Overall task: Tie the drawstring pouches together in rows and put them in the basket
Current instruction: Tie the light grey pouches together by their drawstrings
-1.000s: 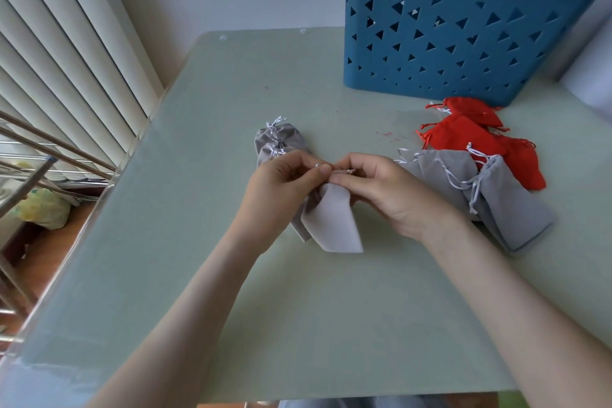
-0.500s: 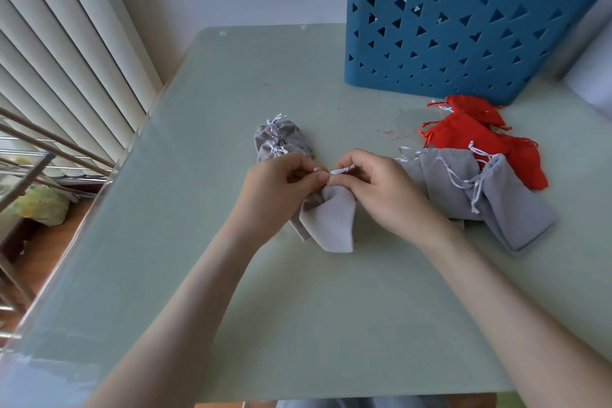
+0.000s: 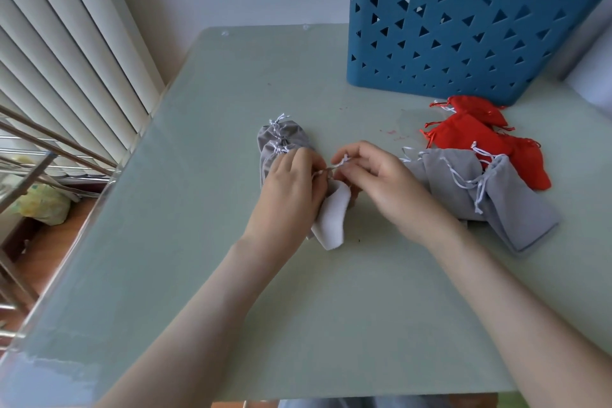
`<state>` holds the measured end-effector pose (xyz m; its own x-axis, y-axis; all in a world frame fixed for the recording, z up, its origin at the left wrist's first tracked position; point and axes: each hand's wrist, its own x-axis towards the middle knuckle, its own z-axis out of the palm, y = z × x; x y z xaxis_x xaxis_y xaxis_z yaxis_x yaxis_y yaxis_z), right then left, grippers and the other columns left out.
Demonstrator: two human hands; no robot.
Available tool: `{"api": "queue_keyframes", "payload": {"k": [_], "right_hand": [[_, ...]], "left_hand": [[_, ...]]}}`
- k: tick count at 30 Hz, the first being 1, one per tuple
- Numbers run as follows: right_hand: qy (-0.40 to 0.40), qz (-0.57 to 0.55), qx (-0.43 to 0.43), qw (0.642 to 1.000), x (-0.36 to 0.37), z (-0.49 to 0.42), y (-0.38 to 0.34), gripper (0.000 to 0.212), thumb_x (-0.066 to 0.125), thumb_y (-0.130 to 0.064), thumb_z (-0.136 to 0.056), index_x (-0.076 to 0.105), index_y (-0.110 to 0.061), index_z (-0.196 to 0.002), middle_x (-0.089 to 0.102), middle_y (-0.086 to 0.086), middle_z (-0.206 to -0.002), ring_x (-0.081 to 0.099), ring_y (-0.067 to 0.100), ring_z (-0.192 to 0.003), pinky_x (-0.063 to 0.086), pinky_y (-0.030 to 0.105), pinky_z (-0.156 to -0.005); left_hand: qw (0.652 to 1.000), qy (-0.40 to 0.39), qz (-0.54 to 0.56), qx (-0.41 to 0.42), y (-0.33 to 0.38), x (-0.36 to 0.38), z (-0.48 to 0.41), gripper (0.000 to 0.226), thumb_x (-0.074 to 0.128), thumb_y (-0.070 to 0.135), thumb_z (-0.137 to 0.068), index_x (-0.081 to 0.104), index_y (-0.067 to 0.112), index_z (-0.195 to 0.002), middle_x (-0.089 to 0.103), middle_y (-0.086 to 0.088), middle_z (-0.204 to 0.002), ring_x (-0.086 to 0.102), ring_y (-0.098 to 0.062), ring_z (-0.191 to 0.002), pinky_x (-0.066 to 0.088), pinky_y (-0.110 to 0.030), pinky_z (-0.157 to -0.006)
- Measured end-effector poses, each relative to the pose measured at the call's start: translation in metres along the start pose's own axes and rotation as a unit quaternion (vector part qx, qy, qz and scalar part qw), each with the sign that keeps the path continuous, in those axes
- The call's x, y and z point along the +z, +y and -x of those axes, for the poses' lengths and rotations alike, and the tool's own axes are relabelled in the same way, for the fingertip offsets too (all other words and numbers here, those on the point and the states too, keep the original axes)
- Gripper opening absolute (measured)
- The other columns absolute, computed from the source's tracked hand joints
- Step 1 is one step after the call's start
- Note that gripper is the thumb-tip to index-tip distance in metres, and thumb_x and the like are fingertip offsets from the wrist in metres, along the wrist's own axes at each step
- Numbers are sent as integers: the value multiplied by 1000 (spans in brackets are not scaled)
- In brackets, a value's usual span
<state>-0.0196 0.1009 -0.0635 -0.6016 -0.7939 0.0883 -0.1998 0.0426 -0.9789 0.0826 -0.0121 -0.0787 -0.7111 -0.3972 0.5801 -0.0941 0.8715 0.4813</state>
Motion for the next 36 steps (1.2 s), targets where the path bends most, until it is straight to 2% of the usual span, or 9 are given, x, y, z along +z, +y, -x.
{"api": "queue_keyframes", "payload": {"k": [5,9,13,20,24,27,30,33,36], "right_hand": [[-46,-46,38,997,2,-1,-1,20,48,-4,-97,66,-13,-100,66,12,-95,58,16,-90,46,26,-78],[-39,-59,34,997,3,-1,-2,21,48,-5,-97,66,-14,-91,63,13,-90,53,18,-87,41,31,-74],[-18,-51,37,998,4,-1,-3,17,51,-6,-96,64,-13,-88,62,11,-85,54,15,-82,44,22,-66],[-36,-90,50,994,1,-1,-5,14,54,-6,-94,65,-14,-91,62,13,-91,54,19,-86,41,33,-76],[-30,-67,56,996,1,-1,-5,13,56,-6,-92,66,-14,-92,63,6,-78,54,8,-67,40,16,-56],[-21,-51,53,997,2,1,-4,16,56,-5,-93,68,-15,-92,62,-6,-65,50,-1,-52,36,12,-49],[12,-18,45,999,2,1,-2,16,58,-5,-92,69,-16,-88,62,-13,-58,51,-3,-49,36,10,-49],[59,87,30,994,2,-3,3,19,62,-10,-89,68,-26,-80,59,-18,-55,49,-4,-50,34,15,-55],[72,134,28,988,2,-4,8,17,64,-15,-87,68,-29,-81,63,-15,-63,52,-4,-57,37,19,-61]], "left_hand": [[999,27,23,34,2,3,2,14,49,15,-89,57,4,-84,57,-11,-81,42,-17,-80,34,-24,-70],[997,56,11,57,1,3,1,13,51,10,-89,58,2,-81,56,-11,-77,42,-18,-77,32,-23,-69],[996,59,11,59,0,4,1,14,50,10,-88,58,1,-81,56,-12,-76,41,-19,-77,32,-23,-69],[998,43,35,21,-1,5,1,14,49,13,-85,57,2,-85,58,-10,-82,42,-16,-80,29,-18,-71],[999,30,41,20,-2,6,2,20,49,18,-89,62,4,-89,63,-9,-85,47,-16,-82,36,-21,-72],[998,41,27,35,-1,7,3,24,47,19,-91,65,3,-88,65,-9,-84,55,-22,-80,41,-25,-72],[998,48,19,43,0,9,2,22,47,16,-91,64,3,-85,63,-10,-79,50,-18,-77,40,-26,-69],[998,41,13,46,-1,10,1,21,47,15,-91,63,3,-84,60,-10,-76,44,-15,-76,38,-25,-68],[999,28,2,35,-2,12,1,22,45,17,-90,61,4,-82,60,-10,-76,48,-19,-75,38,-27,-67]]}}
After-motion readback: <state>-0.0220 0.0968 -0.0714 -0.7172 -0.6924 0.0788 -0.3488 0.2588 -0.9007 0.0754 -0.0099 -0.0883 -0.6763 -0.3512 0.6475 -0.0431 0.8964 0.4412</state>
